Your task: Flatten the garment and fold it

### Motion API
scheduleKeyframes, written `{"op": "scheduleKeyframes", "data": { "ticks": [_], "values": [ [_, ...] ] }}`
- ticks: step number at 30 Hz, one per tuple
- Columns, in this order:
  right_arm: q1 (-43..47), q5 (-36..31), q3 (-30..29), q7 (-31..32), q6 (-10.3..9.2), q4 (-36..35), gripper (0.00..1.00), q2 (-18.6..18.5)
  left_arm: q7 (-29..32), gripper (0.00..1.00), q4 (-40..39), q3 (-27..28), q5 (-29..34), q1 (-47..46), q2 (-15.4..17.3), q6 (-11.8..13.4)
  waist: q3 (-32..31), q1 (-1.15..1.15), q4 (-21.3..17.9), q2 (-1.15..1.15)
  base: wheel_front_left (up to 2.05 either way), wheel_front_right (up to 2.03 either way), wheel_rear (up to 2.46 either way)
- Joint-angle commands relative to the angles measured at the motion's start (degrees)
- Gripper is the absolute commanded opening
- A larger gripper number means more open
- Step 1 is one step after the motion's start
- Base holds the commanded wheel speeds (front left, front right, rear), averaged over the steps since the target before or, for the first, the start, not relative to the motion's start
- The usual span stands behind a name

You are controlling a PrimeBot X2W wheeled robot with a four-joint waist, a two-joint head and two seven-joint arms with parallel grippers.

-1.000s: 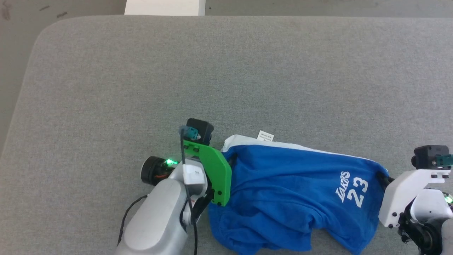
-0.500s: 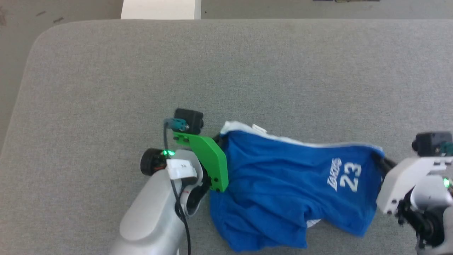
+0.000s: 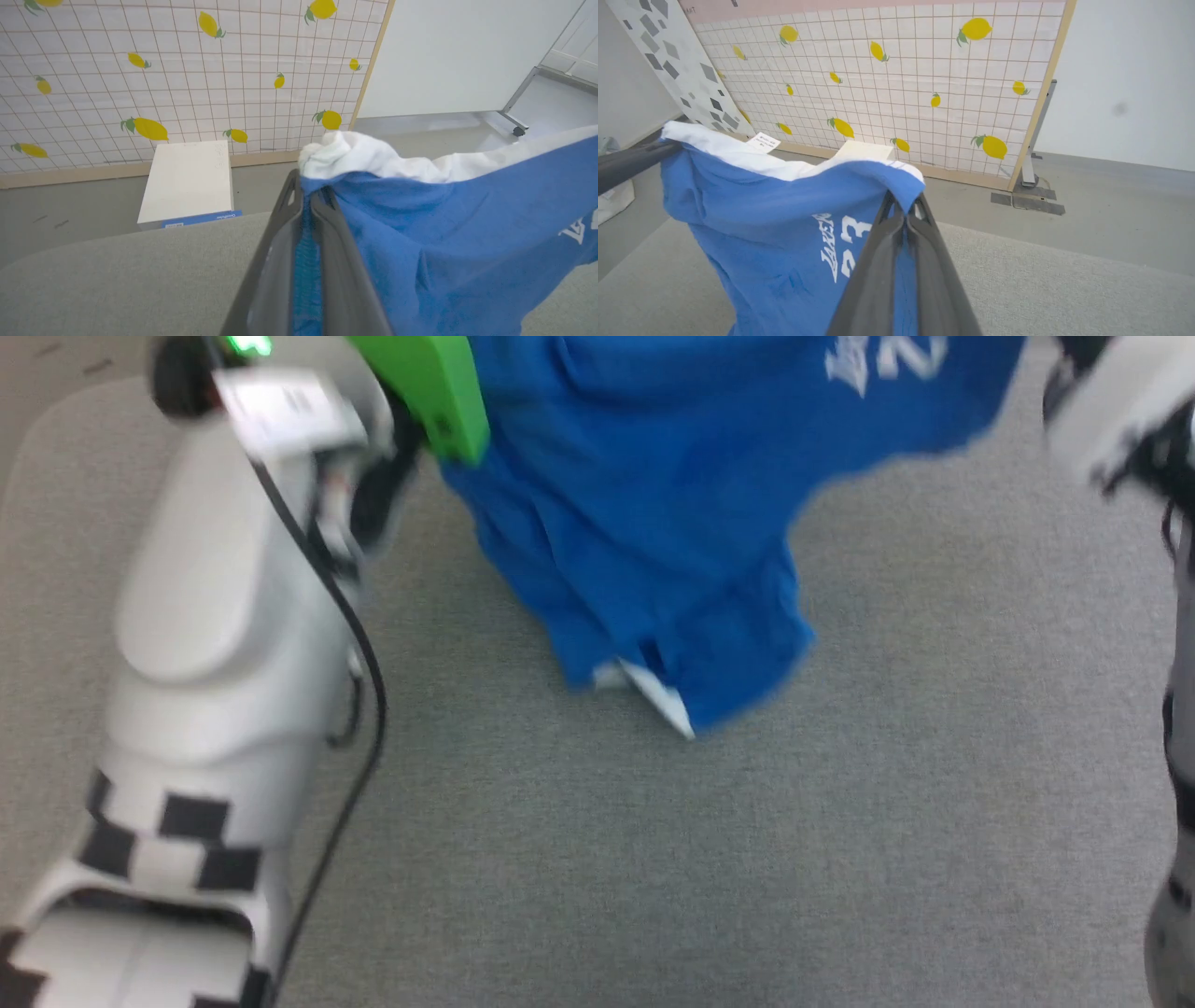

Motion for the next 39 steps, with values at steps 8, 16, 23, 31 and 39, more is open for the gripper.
{"op": "scheduleKeyframes", "data": {
  "ticks": [8,16,23,31,39],
  "values": [
    [-21.64,-3.51,-2.30,-7.82,-0.08,14.80,0.00,4.91,-6.01,0.00,8.08,1.10,5.96,-18.69,2.79,1.79,4.53,-0.01,-2.81,0.00,0.00,0.00,0.00],
    [-28.54,-6.80,-5.55,-17.67,-0.08,23.06,0.00,6.90,-16.64,0.00,13.89,1.01,8.40,-24.08,2.67,2.45,7.80,-0.01,-2.97,0.00,0.00,0.00,0.00],
    [-23.69,-2.19,-2.04,-20.37,-0.08,26.35,0.00,7.13,-23.83,0.00,18.76,1.12,6.25,-18.10,1.80,0.13,8.87,-0.01,-2.78,0.00,0.00,0.00,0.00],
    [-7.87,8.02,3.50,-22.46,-0.08,21.07,0.00,4.39,-31.24,0.00,16.71,1.43,2.47,-4.97,0.50,-3.23,3.93,-0.01,-1.57,0.00,0.00,0.00,0.00],
    [19.18,17.51,5.49,-18.51,-0.08,10.20,0.00,-0.68,-35.71,0.00,6.12,0.95,-2.47,21.73,-2.33,-3.57,-5.27,-0.01,0.60,0.00,0.00,0.00,0.00]
  ]
}}
